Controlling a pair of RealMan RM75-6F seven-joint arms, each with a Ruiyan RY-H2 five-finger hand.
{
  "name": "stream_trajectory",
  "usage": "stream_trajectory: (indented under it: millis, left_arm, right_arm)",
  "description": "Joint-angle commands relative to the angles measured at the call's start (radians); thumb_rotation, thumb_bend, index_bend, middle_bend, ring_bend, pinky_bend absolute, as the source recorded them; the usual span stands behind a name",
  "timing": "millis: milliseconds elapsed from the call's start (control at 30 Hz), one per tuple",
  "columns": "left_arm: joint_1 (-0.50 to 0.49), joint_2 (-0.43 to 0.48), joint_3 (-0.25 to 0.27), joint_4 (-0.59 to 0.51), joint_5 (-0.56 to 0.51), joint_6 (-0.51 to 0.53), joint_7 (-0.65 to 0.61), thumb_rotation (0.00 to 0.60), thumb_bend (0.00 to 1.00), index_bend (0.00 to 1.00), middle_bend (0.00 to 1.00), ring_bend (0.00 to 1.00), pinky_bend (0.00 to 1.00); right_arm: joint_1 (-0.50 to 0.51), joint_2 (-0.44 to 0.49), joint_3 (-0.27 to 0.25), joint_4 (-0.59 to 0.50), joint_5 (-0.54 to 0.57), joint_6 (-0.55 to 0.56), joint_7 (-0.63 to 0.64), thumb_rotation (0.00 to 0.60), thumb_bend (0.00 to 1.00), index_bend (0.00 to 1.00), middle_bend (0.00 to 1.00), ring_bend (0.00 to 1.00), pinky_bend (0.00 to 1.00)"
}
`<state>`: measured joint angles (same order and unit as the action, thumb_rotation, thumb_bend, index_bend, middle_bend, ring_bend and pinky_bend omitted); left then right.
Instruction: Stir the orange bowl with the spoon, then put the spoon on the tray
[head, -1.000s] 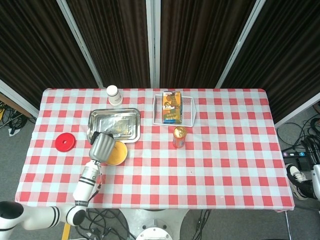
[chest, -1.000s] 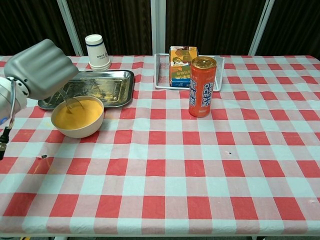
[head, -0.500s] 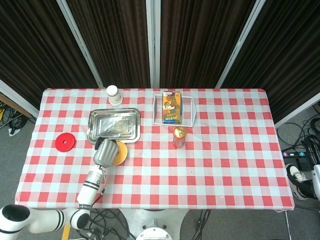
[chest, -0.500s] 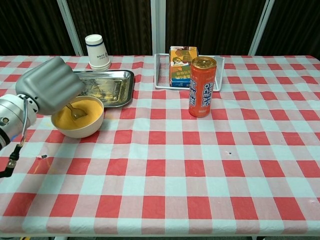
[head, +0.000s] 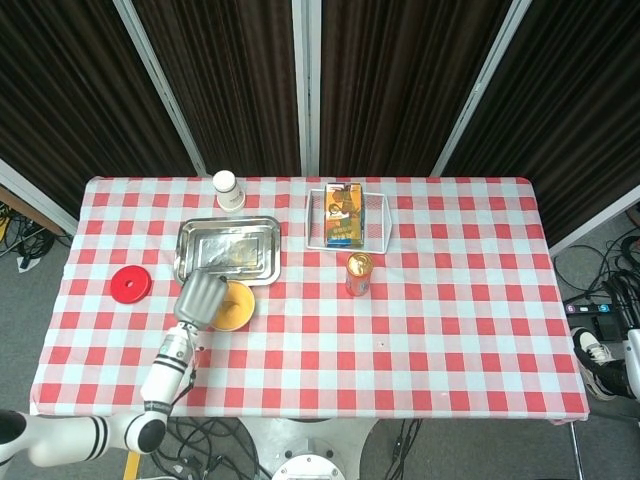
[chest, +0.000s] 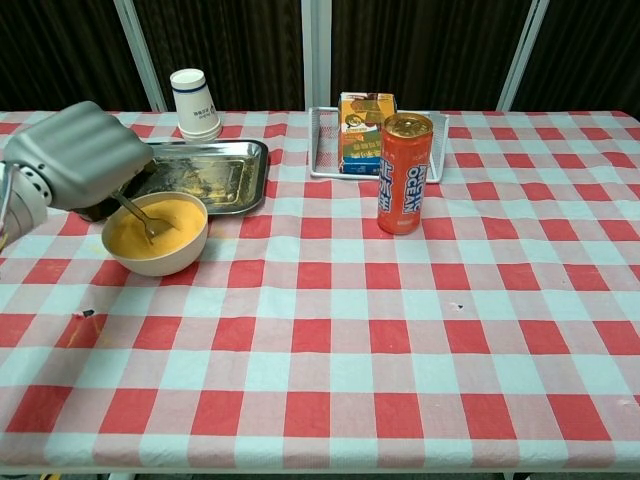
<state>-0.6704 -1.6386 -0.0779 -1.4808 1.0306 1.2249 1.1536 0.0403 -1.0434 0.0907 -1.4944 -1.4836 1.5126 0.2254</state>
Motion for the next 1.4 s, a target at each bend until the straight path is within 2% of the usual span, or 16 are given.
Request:
stream_trajectory:
  millis: [33, 133, 367, 600, 700, 833, 933, 1100, 1267, 1400]
  left_arm:
    - [0.009, 0.058, -0.035, -0.055, -0.041, -0.049, -0.097, 0.6, 0.43, 0.69, 0.87, 0.84, 0.92]
    - [0.01, 0.112, -0.053, -0.094, -0.077, -0.101, -0.176, 0.6, 0.43, 0.69, 0.87, 0.84, 0.92]
    - [0.014, 0.179, -0.065, -0.137, -0.104, -0.12, -0.261, 0.6, 0.43, 0.69, 0.87, 0.84, 0.92]
    - [0.004, 0.185, -0.044, -0.148, -0.092, -0.092, -0.241, 0.6, 0.43, 0.69, 0.87, 0.84, 0.92]
    - [-0.004, 0.156, -0.01, -0.109, -0.036, -0.047, -0.176, 0.6, 0.43, 0.69, 0.87, 0.84, 0.92]
    - [-0.01, 0.072, 0.068, 0.023, 0.103, 0.047, -0.021, 0.6, 0.43, 0.69, 0.88, 0.84, 0.92]
    - [-0.015, 0.025, 0.103, 0.11, 0.177, 0.083, 0.067, 0.6, 0.43, 0.69, 0.88, 0.84, 0.92]
    - [-0.013, -0.009, 0.108, 0.156, 0.23, 0.103, 0.107, 0.6, 0.43, 0.69, 0.88, 0.84, 0.92]
    - [-0.002, -0.036, 0.098, 0.173, 0.259, 0.147, 0.206, 0.6, 0.43, 0.69, 0.88, 0.84, 0.92]
    - [-0.009, -0.046, 0.111, 0.199, 0.311, 0.156, 0.288, 0.6, 0.42, 0.69, 0.88, 0.84, 0.92]
  right_arm:
    - [-0.001, 0.0, 0.0, -0.001, 0.0, 0.001, -0.001, 0.6, 0.1, 0.0, 0.02, 0.0, 0.0]
    - [-0.002, 0.0, 0.0, -0.002, 0.002, 0.002, -0.001, 0.6, 0.1, 0.0, 0.02, 0.0, 0.0]
    - [-0.002, -0.001, 0.0, -0.002, 0.001, 0.001, -0.002, 0.6, 0.1, 0.0, 0.02, 0.0, 0.0]
    - [-0.001, -0.002, 0.001, -0.004, 0.0, 0.002, -0.007, 0.6, 0.1, 0.0, 0.02, 0.0, 0.0]
    - [-0.002, -0.003, 0.0, -0.004, 0.0, 0.002, -0.008, 0.6, 0.1, 0.0, 0.02, 0.0, 0.0]
    - [-0.002, -0.002, 0.0, -0.003, 0.0, 0.004, -0.009, 0.6, 0.1, 0.0, 0.02, 0.0, 0.0]
    - [-0.003, -0.002, 0.0, -0.004, 0.0, 0.005, -0.007, 0.6, 0.1, 0.0, 0.02, 0.0, 0.0]
    - [-0.006, -0.002, 0.0, -0.003, 0.001, 0.008, -0.006, 0.6, 0.1, 0.0, 0.02, 0.0, 0.0]
    - [-0.007, 0.0, 0.0, -0.005, 0.0, 0.01, -0.009, 0.6, 0.1, 0.0, 0.02, 0.0, 0.0]
    - [-0.006, 0.001, 0.0, -0.008, -0.002, 0.011, -0.011, 0.6, 0.1, 0.0, 0.02, 0.0, 0.0]
